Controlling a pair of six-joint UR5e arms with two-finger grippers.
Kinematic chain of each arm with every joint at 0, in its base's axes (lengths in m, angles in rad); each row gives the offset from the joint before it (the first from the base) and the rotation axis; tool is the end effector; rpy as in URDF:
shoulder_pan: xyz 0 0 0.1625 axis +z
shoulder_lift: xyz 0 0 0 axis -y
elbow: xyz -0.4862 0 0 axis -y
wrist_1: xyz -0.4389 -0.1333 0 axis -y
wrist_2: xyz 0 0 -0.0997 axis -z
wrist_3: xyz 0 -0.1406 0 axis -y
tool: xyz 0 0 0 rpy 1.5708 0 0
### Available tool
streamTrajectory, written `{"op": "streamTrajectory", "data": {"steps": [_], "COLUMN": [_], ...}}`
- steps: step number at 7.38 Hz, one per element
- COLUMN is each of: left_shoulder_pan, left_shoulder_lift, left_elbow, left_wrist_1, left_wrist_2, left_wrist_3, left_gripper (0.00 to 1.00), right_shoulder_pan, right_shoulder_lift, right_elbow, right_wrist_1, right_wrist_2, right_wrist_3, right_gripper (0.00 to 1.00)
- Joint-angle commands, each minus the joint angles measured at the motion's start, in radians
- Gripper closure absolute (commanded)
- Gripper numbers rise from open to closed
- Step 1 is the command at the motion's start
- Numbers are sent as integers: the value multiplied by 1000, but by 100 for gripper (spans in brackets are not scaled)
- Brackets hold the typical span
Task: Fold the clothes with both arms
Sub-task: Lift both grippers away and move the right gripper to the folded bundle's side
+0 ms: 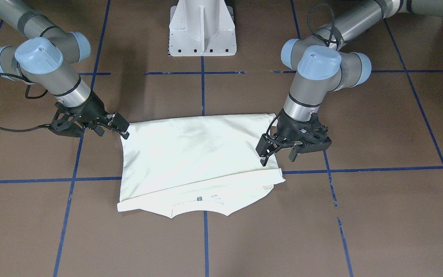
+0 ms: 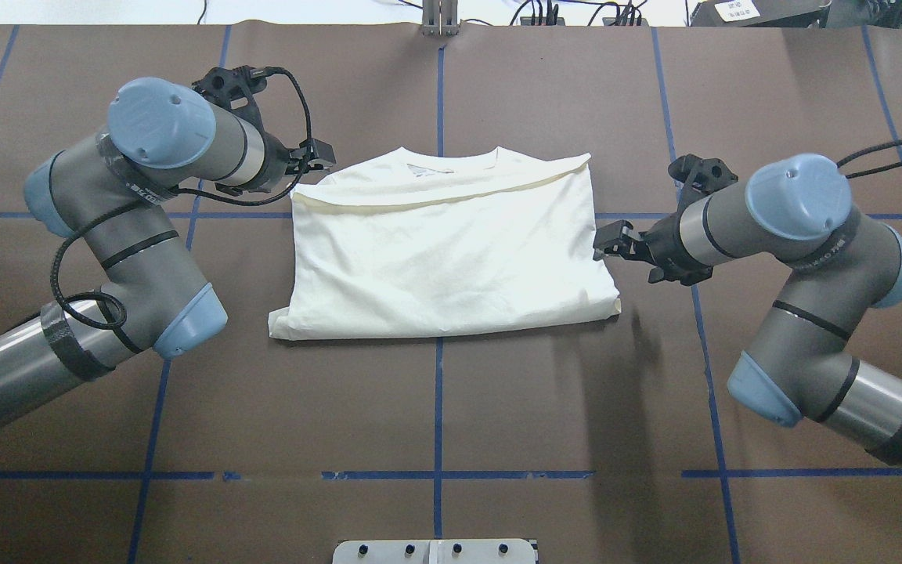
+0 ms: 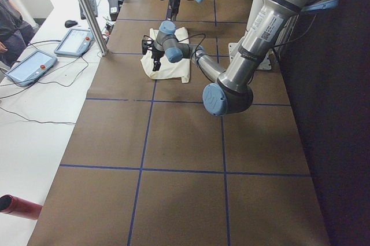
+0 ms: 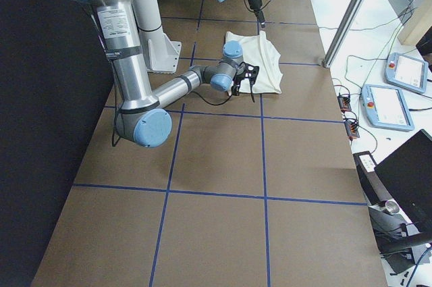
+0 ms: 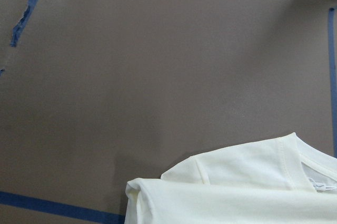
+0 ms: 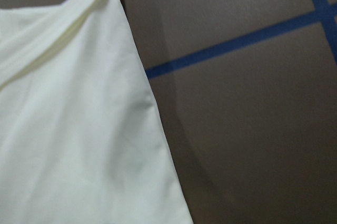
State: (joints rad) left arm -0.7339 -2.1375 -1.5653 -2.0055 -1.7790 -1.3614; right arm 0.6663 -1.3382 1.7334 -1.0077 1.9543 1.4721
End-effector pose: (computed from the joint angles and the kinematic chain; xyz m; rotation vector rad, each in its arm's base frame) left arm 0.5259 -0.6147 0.3302 0.2827 0.9764 -0.3753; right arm -0.4856 -0.4844 0.4600 0.0252 -1.0134 0.3348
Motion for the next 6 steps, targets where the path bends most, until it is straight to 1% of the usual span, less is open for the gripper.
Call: {"op": "streamTrajectory", "data": {"steps": [1, 3, 4, 5, 6], "left_shoulder_pan": [2, 2, 2, 2, 4], "left_shoulder_lift": [7, 8, 10, 11, 11], "left_elbow": [-10, -9, -10, -9, -10], "left_wrist_1": [-1, -1, -1, -1, -1], "left_wrist_2": [0, 0, 0, 0, 0], "left_wrist_3": [-4, -4, -4, -4, -4], "left_gripper": [0, 0, 0, 0, 0], "right_shoulder_pan": [-73, -74, -73, -73, -71], "right_shoulder_lift": [-23, -3, 13, 14, 13], "right_elbow": [8, 0, -1, -2, -2], "right_wrist_1": [0, 0, 0, 0, 0], "right_wrist_2": [-52, -61, -75, -78, -75], "right_wrist_3": [1, -3, -4, -4, -10], "right_gripper": [7, 52, 79, 100, 100]}}
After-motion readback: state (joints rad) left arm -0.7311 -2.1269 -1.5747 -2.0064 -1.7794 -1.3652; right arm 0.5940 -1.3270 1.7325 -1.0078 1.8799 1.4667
